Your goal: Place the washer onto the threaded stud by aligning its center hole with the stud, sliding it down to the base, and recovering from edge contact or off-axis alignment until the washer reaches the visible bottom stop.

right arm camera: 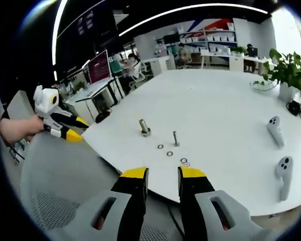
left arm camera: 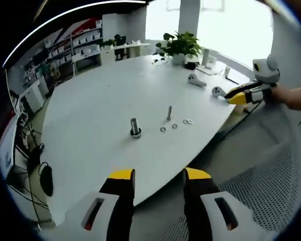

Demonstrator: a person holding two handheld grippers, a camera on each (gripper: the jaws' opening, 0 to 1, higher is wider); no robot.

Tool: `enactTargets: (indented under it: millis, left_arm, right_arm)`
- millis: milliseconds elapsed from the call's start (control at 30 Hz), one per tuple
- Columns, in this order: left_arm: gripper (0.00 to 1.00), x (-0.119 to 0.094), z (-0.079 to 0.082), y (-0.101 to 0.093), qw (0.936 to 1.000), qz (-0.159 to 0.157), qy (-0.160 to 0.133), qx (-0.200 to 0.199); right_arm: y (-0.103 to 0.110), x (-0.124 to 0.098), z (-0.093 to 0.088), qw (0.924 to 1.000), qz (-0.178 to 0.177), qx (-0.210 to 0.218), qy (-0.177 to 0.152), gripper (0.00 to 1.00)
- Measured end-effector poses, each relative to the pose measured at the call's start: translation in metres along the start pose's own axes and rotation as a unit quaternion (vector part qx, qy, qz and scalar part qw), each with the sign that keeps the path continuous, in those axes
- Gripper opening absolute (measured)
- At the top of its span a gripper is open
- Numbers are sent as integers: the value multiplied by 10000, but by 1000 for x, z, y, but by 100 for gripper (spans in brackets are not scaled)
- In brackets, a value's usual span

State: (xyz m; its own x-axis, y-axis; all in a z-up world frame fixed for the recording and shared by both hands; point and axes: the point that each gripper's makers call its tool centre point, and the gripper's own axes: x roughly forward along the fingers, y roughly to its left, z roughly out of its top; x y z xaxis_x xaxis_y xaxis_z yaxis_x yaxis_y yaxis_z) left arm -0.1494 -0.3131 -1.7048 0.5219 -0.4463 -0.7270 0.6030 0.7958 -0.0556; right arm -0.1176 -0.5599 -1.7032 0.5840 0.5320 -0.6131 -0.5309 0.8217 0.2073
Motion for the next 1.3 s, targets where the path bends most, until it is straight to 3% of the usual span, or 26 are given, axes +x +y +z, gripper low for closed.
enactTargets:
  millis: [67,200,300,400,467,567,833,1033,1133,1300]
  left_arm:
    - [35,-3,7,-8,9994,-123,-242,-224]
    - [31,-9,19,-10,9987,-124,-500,2]
    - [29,-7,21,-9,9972,-179,-659,-315]
    - [30,-8,27,-13,9957,-234,-897,-90]
    - [31,-5,25,-15,9956,-343,-870,-83]
    - [31,-1,15,-18,9971,-451,-609,-85]
    - [28,-6,25,-20,9945,-519,-906,-35]
    - [30,-5,23,-25,9941,-642,-872,-37]
    - [34,-11,37,-20,9892,-577,-1319,-269]
    - [35,-7,31,-21,9918,-580,-1115,-213]
  right_arm:
    - [-1,0,-1,10000,-22,-5,15,26]
    - [-2,0,-3,9999,-38,64,110,26]
    - [5,4,-11,9992,102,-159,362,26]
    - [5,5,-15,9987,105,-171,458,26]
    - [4,4,-13,9990,66,-117,424,26]
    - [3,4,-15,9989,25,-79,458,26]
    - [1,4,-15,9988,3,-80,482,26]
    - [-2,3,-18,9987,-56,-34,514,26]
    - [-3,2,-15,9990,-94,24,433,26]
    - [-2,2,-16,9988,-83,32,484,26]
